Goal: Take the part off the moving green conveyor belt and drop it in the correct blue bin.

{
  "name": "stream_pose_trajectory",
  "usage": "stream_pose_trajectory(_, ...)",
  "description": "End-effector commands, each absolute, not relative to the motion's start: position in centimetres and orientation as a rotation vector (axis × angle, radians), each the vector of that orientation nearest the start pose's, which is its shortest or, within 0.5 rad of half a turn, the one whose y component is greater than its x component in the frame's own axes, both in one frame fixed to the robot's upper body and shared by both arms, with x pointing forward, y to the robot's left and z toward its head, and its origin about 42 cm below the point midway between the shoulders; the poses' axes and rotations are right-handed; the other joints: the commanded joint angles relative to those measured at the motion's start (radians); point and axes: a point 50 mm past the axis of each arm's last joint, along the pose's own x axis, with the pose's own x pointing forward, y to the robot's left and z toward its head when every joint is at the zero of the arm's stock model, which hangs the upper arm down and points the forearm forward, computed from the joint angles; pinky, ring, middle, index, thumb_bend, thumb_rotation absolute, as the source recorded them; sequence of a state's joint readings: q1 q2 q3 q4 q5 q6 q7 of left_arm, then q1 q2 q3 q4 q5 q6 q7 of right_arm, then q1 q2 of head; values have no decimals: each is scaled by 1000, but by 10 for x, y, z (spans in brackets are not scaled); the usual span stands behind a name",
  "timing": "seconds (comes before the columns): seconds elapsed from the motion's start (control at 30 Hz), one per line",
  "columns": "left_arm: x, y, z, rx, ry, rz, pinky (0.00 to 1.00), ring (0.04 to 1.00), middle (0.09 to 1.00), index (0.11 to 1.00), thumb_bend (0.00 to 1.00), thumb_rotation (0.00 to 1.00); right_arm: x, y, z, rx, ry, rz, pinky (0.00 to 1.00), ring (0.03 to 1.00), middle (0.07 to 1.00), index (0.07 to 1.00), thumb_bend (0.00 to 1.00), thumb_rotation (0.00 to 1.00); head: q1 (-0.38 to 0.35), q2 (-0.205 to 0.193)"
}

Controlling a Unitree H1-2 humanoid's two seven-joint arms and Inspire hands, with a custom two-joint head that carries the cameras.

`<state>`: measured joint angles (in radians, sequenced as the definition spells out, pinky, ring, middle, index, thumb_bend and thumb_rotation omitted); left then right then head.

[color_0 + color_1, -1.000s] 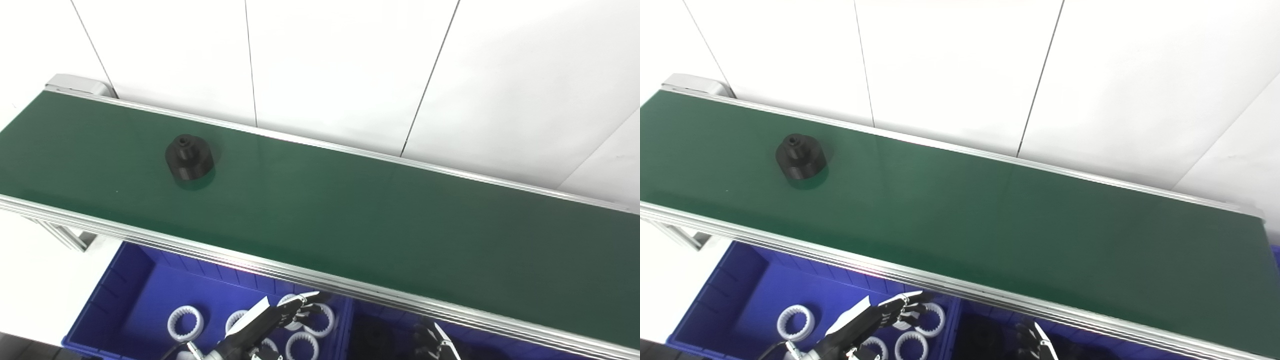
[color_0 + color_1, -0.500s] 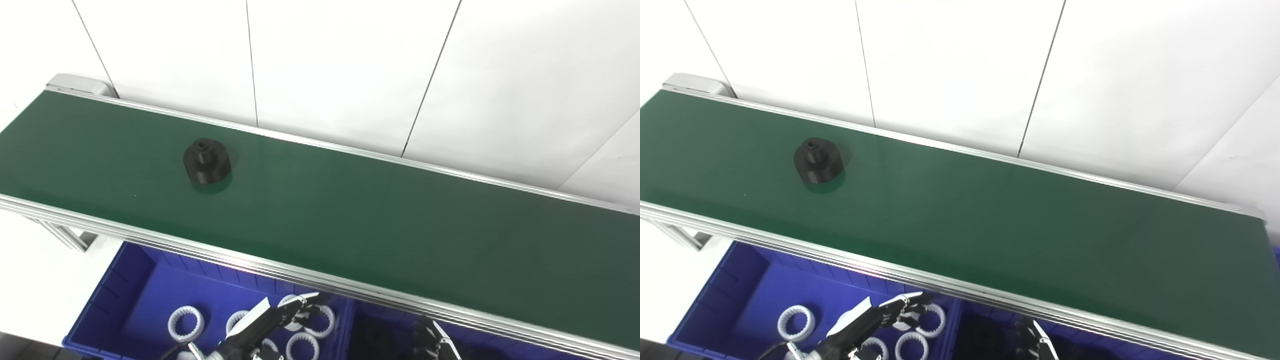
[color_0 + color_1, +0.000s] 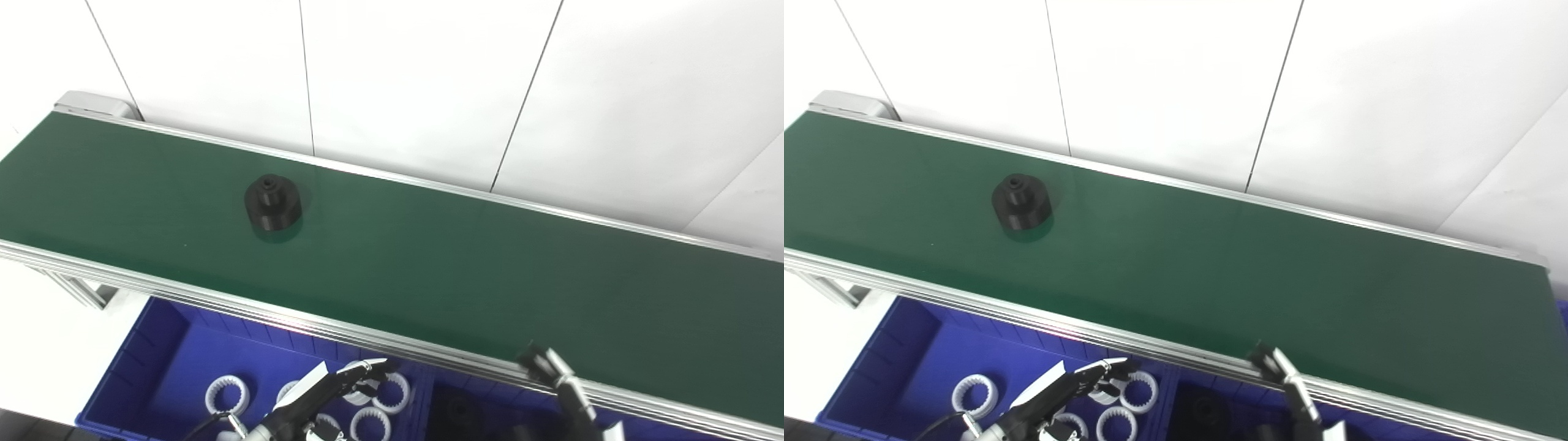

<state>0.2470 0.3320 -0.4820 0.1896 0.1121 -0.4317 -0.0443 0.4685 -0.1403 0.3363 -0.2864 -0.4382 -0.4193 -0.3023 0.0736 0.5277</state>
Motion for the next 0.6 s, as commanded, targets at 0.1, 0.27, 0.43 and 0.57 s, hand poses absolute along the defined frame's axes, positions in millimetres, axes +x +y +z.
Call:
stream_pose_trajectory(0.1, 149, 209, 9, 330, -6, -568, 778, 856, 875, 883, 945, 303, 142, -187, 142, -338, -494, 85, 731, 773, 794, 834, 935, 300, 3, -4)
stream_pose_trajectory(0.27, 150, 207, 9, 354, -25, -565, 763, 831, 859, 888, 946, 308, 162, -187, 159, -363, -515, 76, 722, 780, 804, 847, 973, 325, -6, 0)
stream_pose_trajectory(0.43, 151, 206, 9, 369, -41, -565, 762, 821, 855, 883, 931, 309, 182, -184, 170, -417, -525, 69, 720, 768, 799, 857, 920, 340, -19, 1)
stream_pose_trajectory(0.57, 152, 208, 9, 383, -48, -577, 758, 822, 859, 889, 913, 299, 200, -181, 176, -422, -532, 79, 716, 766, 805, 854, 874, 319, -50, 5)
